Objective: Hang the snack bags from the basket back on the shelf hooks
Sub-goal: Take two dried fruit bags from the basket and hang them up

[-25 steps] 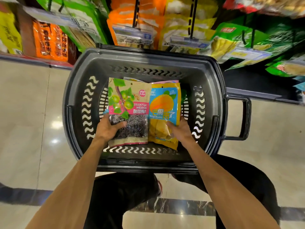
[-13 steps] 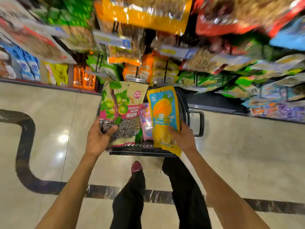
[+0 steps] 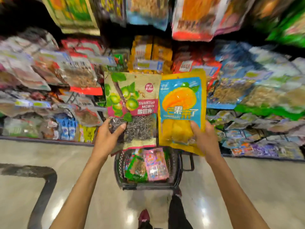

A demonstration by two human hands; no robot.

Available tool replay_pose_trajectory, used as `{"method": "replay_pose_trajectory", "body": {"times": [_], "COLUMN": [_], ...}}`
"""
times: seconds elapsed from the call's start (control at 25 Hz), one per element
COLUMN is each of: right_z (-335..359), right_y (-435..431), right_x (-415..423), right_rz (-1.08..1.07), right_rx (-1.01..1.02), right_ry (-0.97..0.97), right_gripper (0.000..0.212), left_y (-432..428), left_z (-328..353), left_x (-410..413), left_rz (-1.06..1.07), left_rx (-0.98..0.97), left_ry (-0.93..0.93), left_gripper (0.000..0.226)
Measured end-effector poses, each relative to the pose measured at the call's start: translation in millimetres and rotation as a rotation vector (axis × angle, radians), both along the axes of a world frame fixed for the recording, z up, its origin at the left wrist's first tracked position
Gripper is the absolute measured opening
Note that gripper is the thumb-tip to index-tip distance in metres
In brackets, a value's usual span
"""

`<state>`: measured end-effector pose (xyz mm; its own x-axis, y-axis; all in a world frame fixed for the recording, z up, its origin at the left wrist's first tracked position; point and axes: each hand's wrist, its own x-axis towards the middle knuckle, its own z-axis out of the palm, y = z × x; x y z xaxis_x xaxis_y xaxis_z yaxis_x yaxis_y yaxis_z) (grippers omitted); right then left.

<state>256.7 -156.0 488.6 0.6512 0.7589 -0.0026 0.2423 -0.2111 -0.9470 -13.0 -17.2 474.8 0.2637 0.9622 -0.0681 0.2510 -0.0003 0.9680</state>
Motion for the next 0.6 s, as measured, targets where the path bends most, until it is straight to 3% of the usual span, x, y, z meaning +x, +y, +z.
{"method": "replay_pose_trajectory", "body": {"times": [0.28,0.6], "right_z": [123.9,172.8], "right_y": [-83.7,-221.4], "right_x": [43.1,125.4], "right_rz": [-0.199,-0.314], "right_rx": [0.284,0.422], "right_ry": [-0.08,-0.101], "right_gripper": [0.012,0.02], "left_y": [-42.3,-138.7], "left_z": [120.5,185.8], "left_x": [47.7,150.8], "left_rz": [-0.072,-0.216], "left_rx": [0.219,0.27], "left_ry": [-0.17,-0.314], "left_gripper": [0.023,0.032]}}
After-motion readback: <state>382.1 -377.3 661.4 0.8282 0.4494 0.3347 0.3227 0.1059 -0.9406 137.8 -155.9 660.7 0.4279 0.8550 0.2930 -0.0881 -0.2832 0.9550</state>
